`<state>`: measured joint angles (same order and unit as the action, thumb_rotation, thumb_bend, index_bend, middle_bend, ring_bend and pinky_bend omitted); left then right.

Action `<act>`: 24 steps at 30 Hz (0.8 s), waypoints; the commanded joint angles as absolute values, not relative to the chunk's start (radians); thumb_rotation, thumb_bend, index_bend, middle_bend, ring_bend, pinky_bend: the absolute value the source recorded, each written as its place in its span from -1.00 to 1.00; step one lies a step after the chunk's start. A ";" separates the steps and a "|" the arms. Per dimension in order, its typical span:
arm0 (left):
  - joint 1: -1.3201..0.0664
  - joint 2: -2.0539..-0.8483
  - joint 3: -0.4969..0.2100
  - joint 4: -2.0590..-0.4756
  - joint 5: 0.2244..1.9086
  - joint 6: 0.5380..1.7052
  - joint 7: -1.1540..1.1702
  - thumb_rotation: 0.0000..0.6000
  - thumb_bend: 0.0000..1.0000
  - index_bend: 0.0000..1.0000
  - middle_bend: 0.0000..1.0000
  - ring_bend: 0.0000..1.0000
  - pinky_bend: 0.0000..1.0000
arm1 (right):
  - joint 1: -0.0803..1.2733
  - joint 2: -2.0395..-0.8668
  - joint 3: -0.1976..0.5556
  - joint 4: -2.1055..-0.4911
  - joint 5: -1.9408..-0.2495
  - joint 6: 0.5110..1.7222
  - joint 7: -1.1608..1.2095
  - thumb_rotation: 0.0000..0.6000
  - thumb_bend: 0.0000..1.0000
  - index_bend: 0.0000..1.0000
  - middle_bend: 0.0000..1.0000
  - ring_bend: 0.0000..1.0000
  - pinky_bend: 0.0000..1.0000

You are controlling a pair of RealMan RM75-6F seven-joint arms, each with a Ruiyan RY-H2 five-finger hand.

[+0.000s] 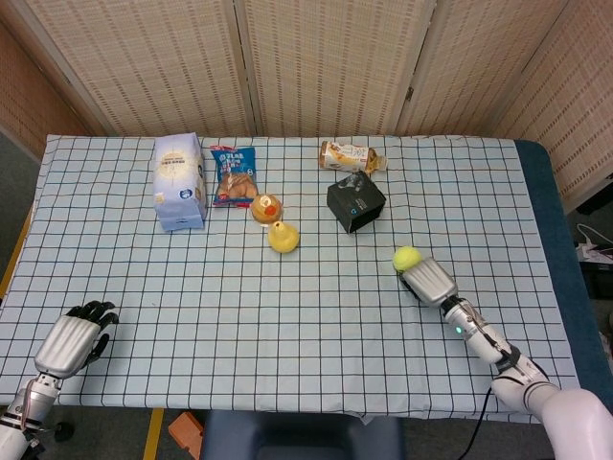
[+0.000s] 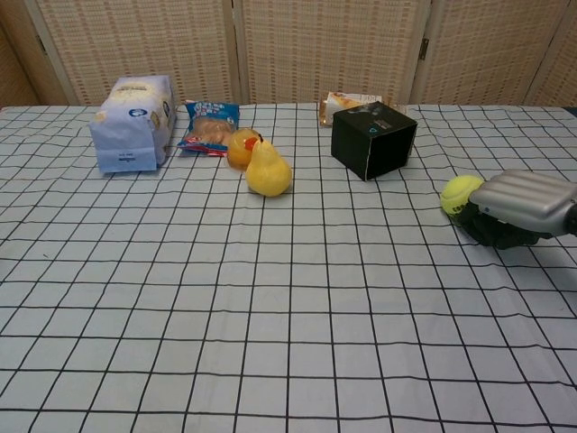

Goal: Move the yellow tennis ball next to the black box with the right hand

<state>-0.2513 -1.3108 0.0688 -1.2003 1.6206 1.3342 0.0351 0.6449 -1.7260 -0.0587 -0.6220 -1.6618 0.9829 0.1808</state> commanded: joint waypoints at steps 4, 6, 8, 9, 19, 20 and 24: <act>-0.248 -1.307 0.067 -1.206 1.622 1.344 0.034 1.00 0.02 -0.18 -0.50 -0.55 -0.24 | 0.678 -1.699 -0.053 -0.650 -1.651 0.943 0.215 1.00 0.82 1.00 0.97 0.98 0.89; -0.249 -1.307 0.068 -1.207 1.623 1.343 0.035 1.00 0.02 -0.18 -0.50 -0.55 -0.24 | 0.687 -1.678 -0.057 -0.676 -1.648 0.921 0.229 1.00 0.82 1.00 0.97 0.98 0.89; -0.249 -1.306 0.069 -1.210 1.624 1.342 0.035 1.00 0.02 -0.18 -0.50 -0.55 -0.24 | 0.696 -1.654 -0.065 -0.704 -1.648 0.896 0.237 1.00 0.82 1.00 0.97 0.98 0.89; -0.249 -1.305 0.069 -1.211 1.625 1.342 0.035 1.00 0.02 -0.18 -0.50 -0.55 -0.24 | 0.700 -1.644 -0.070 -0.716 -1.649 0.886 0.241 1.00 0.82 1.00 0.97 0.98 0.89; -0.249 -1.305 0.073 -1.216 1.638 1.351 0.040 1.00 0.02 -0.18 -0.50 -0.55 -0.24 | 0.726 -1.585 -0.100 -0.775 -1.652 0.824 0.265 1.00 0.82 1.00 0.97 0.98 0.89; -0.250 -1.306 0.074 -1.215 1.639 1.351 0.040 1.00 0.02 -0.18 -0.50 -0.55 -0.24 | 0.726 -1.587 -0.101 -0.774 -1.652 0.826 0.267 1.00 0.82 1.00 0.97 0.98 0.89; -0.251 -1.307 0.076 -1.216 1.643 1.349 0.041 1.00 0.02 -0.18 -0.50 -0.55 -0.24 | 0.729 -1.601 -0.110 -0.761 -1.659 0.826 0.272 1.00 0.82 1.00 0.97 0.98 0.89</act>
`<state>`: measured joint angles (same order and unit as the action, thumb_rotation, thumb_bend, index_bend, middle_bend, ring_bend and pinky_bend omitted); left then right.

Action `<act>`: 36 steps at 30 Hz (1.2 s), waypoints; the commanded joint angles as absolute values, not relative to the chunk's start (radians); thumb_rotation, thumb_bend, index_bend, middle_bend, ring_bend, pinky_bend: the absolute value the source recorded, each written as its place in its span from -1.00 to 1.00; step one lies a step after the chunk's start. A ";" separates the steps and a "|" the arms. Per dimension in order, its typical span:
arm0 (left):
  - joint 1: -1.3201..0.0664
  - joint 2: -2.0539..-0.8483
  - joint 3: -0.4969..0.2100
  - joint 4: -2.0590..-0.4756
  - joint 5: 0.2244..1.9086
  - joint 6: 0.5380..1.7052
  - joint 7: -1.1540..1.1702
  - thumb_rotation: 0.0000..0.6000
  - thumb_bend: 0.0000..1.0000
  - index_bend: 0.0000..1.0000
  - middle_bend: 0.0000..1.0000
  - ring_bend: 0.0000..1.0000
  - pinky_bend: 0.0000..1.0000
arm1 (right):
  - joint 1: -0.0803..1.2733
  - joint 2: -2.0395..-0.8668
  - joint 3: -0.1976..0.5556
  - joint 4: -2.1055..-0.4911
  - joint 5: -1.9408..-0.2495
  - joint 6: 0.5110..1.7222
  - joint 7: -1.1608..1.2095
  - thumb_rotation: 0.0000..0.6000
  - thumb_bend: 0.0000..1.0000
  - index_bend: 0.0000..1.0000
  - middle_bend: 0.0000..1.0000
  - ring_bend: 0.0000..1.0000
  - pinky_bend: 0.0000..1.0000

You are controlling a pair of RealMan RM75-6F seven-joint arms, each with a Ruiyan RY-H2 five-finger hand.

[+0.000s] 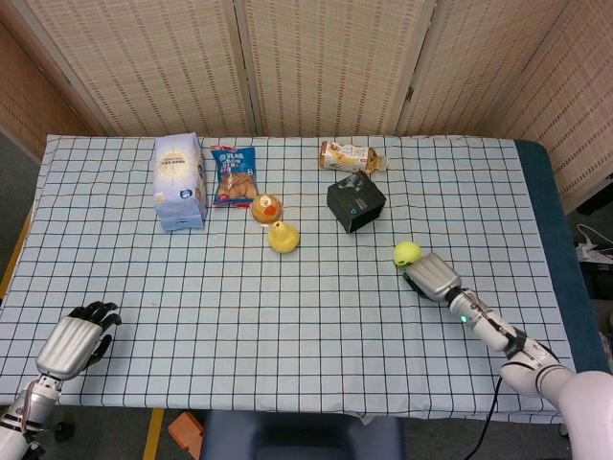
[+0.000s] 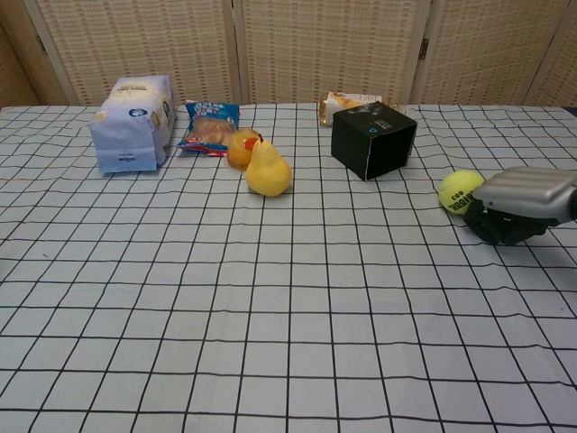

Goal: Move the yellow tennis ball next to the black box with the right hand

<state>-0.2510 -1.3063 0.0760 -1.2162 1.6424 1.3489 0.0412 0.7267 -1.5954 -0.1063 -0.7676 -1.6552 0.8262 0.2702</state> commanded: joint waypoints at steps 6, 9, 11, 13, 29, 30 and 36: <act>-0.254 -1.311 0.077 -1.211 1.647 1.350 0.040 1.00 0.02 -0.18 -0.50 -0.55 -0.24 | 0.747 -1.624 -0.116 -0.724 -1.672 0.828 0.293 1.00 0.82 1.00 0.97 0.98 0.89; -0.256 -1.314 0.078 -1.207 1.647 1.345 0.038 1.00 0.02 -0.18 -0.50 -0.55 -0.24 | 0.761 -1.631 -0.116 -0.709 -1.678 0.829 0.303 1.00 0.82 1.00 0.97 0.98 0.89; -0.257 -1.316 0.078 -1.204 1.647 1.341 0.038 1.00 0.02 -0.18 -0.50 -0.55 -0.24 | 0.771 -1.636 -0.118 -0.699 -1.682 0.826 0.311 1.00 0.82 1.00 0.97 0.98 0.89; -0.258 -1.318 0.079 -1.201 1.646 1.338 0.039 1.00 0.02 -0.18 -0.50 -0.55 -0.24 | 0.780 -1.644 -0.120 -0.685 -1.685 0.819 0.319 1.00 0.82 1.00 0.97 0.98 0.89; -0.264 -1.329 0.089 -1.193 1.650 1.316 0.054 1.00 0.02 -0.18 -0.50 -0.55 -0.24 | 0.855 -1.732 -0.143 -0.520 -1.713 0.774 0.442 1.00 0.81 1.00 0.97 0.98 0.89; -0.264 -1.329 0.088 -1.193 1.649 1.316 0.056 1.00 0.02 -0.18 -0.51 -0.55 -0.24 | 0.860 -1.736 -0.144 -0.512 -1.714 0.773 0.449 1.00 0.82 1.00 0.97 0.98 0.89; -0.263 -1.330 0.085 -1.194 1.650 1.327 0.058 1.00 0.03 -0.18 -0.51 -0.55 -0.24 | 0.887 -1.765 -0.152 -0.460 -1.720 0.754 0.484 1.00 0.82 1.00 0.97 0.98 0.89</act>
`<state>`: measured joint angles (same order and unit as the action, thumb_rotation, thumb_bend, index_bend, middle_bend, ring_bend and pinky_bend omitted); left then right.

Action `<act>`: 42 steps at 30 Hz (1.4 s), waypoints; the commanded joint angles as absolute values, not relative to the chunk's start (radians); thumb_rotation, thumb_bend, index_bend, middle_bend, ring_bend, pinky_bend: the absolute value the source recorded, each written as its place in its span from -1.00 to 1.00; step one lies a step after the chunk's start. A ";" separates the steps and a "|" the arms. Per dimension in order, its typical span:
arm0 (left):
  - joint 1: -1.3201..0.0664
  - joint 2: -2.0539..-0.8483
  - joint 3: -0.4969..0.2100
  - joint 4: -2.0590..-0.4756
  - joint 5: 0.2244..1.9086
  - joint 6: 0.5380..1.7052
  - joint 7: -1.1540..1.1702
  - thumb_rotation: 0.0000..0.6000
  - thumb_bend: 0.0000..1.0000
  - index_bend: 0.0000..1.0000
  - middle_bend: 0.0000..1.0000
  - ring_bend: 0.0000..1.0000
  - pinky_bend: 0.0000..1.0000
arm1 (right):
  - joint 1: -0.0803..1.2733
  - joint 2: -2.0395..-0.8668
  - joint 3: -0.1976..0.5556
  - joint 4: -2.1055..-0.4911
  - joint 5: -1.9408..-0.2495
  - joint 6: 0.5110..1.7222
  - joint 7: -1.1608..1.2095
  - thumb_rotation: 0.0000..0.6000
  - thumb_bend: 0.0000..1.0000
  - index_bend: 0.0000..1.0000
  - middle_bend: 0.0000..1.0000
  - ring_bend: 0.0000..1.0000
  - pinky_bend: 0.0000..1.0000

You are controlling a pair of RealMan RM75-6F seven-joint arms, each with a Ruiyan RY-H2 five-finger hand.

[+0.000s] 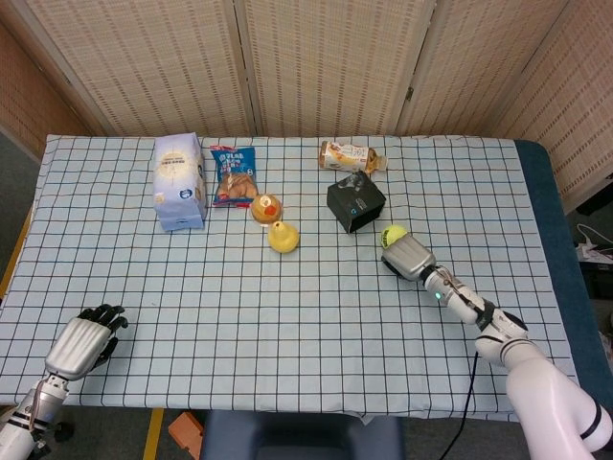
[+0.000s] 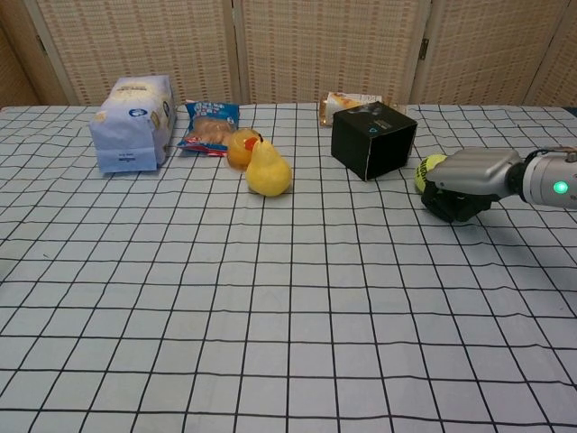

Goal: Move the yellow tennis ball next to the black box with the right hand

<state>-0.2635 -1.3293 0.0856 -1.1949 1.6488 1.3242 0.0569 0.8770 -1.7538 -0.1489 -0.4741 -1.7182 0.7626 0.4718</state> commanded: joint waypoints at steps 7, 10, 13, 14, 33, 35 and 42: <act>-0.261 -1.332 0.081 -1.186 1.649 1.338 0.058 1.00 0.03 -0.19 -0.51 -0.55 -0.24 | 0.915 -1.802 -0.150 -0.404 -1.717 0.738 0.517 1.00 0.82 1.00 0.97 0.98 0.89; -0.260 -1.332 0.078 -1.185 1.647 1.341 0.056 1.00 0.03 -0.19 -0.51 -0.55 -0.24 | 0.922 -1.819 -0.143 -0.373 -1.709 0.730 0.504 1.00 0.82 1.00 0.97 0.95 0.89; -0.260 -1.332 0.079 -1.184 1.647 1.341 0.053 1.00 0.02 -0.19 -0.51 -0.55 -0.24 | 0.920 -1.839 -0.130 -0.343 -1.695 0.733 0.496 1.00 0.82 0.99 0.97 0.86 0.87; -0.260 -1.331 0.079 -1.183 1.647 1.341 0.051 1.00 0.02 -0.19 -0.51 -0.55 -0.24 | 0.919 -1.845 -0.125 -0.335 -1.689 0.732 0.492 1.00 0.82 0.96 0.96 0.80 0.84; -0.262 -1.331 0.080 -1.180 1.646 1.338 0.041 1.00 0.02 -0.21 -0.51 -0.55 -0.24 | 0.895 -1.875 -0.112 -0.300 -1.673 0.822 0.586 1.00 -0.47 -0.56 -0.33 -0.51 -0.02; -0.262 -1.331 0.081 -1.180 1.646 1.338 0.041 1.00 0.02 -0.21 -0.51 -0.55 -0.24 | 0.893 -1.875 -0.115 -0.300 -1.676 0.831 0.605 1.00 -0.51 -0.69 -0.46 -0.64 -0.22; -0.262 -1.330 0.082 -1.182 1.649 1.341 0.039 1.00 0.02 -0.22 -0.51 -0.55 -0.24 | 0.887 -1.876 -0.129 -0.292 -1.689 0.854 0.648 1.00 -0.58 -0.98 -0.80 -0.96 -0.56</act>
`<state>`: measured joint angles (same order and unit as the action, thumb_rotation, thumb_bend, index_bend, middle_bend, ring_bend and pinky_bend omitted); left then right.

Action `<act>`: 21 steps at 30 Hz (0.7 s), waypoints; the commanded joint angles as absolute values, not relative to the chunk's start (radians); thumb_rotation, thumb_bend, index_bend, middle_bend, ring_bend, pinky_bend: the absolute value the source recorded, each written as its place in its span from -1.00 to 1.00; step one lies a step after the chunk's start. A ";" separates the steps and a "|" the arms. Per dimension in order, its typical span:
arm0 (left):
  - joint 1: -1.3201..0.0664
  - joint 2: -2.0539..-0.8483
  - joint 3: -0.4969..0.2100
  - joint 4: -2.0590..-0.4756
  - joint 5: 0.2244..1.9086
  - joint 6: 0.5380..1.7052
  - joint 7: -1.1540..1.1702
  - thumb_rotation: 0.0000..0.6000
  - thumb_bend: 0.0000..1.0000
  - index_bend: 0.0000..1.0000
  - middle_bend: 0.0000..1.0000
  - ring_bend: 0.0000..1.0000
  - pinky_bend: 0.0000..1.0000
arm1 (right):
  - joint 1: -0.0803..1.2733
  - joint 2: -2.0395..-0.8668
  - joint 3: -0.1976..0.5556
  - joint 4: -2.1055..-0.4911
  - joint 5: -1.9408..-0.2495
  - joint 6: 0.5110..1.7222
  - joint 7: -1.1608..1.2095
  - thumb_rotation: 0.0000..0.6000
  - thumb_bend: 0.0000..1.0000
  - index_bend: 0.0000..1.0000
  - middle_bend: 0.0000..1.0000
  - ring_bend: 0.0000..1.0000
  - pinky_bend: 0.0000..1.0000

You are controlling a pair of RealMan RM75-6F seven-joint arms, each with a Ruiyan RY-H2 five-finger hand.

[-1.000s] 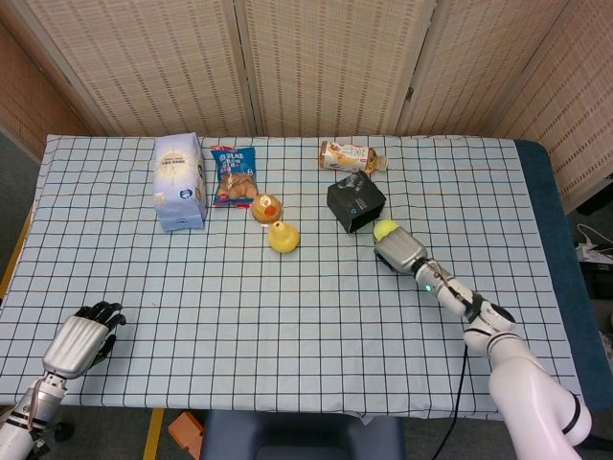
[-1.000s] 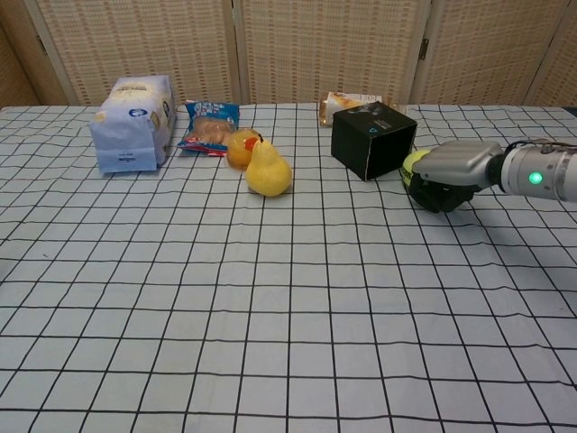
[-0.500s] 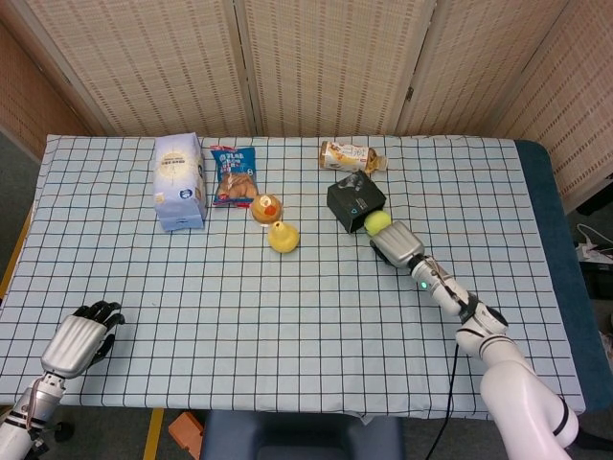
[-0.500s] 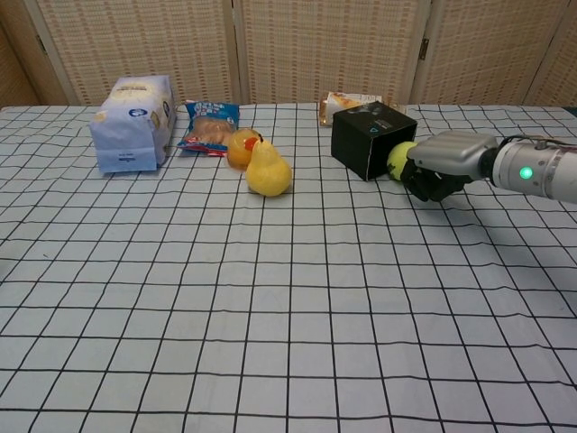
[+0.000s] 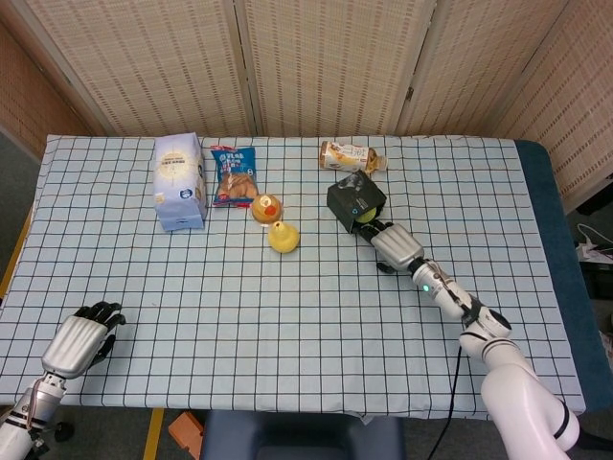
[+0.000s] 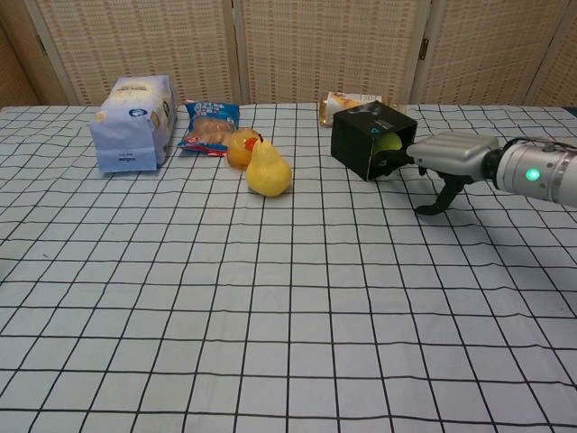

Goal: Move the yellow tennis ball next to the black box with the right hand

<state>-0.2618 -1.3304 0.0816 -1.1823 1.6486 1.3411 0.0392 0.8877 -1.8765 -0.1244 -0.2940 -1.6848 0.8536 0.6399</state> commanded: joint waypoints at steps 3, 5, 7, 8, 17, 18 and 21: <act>-0.261 -1.330 0.082 -1.183 1.650 1.343 0.038 1.00 0.03 -0.23 -0.51 -0.55 -0.24 | 0.886 -1.876 -0.134 -0.291 -1.693 0.858 0.659 1.00 -0.59 -1.00 -0.97 -1.00 -0.64; -0.262 -1.329 0.083 -1.184 1.651 1.344 0.037 1.00 0.03 -0.23 -0.51 -0.55 -0.24 | 0.884 -1.876 -0.136 -0.290 -1.694 0.864 0.663 1.00 -0.60 -1.00 -1.00 -1.00 -0.68; -0.261 -1.328 0.083 -1.185 1.652 1.346 0.036 1.00 0.03 -0.23 -0.51 -0.55 -0.24 | 0.881 -1.876 -0.137 -0.291 -1.695 0.870 0.666 1.00 -0.60 -1.00 -1.00 -1.00 -0.72; -0.261 -1.328 0.083 -1.186 1.653 1.347 0.035 1.00 0.02 -0.23 -0.51 -0.55 -0.24 | 0.880 -1.875 -0.137 -0.292 -1.696 0.874 0.667 1.00 -0.60 -1.00 -1.00 -1.00 -0.73; -0.256 -1.318 0.080 -1.196 1.654 1.363 0.032 1.00 0.02 -0.24 -0.51 -0.55 -0.24 | 0.819 -1.807 -0.123 -0.400 -1.678 0.966 0.581 1.00 -0.60 -1.00 -1.00 -1.00 -0.78; -0.256 -1.317 0.079 -1.197 1.654 1.365 0.031 1.00 0.02 -0.24 -0.51 -0.55 -0.24 | 0.807 -1.788 -0.118 -0.429 -1.673 0.985 0.551 1.00 -0.60 -1.00 -1.00 -1.00 -0.78; -0.255 -1.313 0.078 -1.201 1.657 1.374 0.027 1.00 0.02 -0.24 -0.51 -0.55 -0.24 | 0.759 -1.709 -0.088 -0.565 -1.641 1.053 0.425 1.00 -0.60 -1.00 -1.00 -1.00 -0.78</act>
<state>-0.2550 -1.3137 0.0779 -1.2005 1.6563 1.3734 0.0275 0.8063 -1.7798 -0.1156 -0.4557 -1.6705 0.9886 0.5278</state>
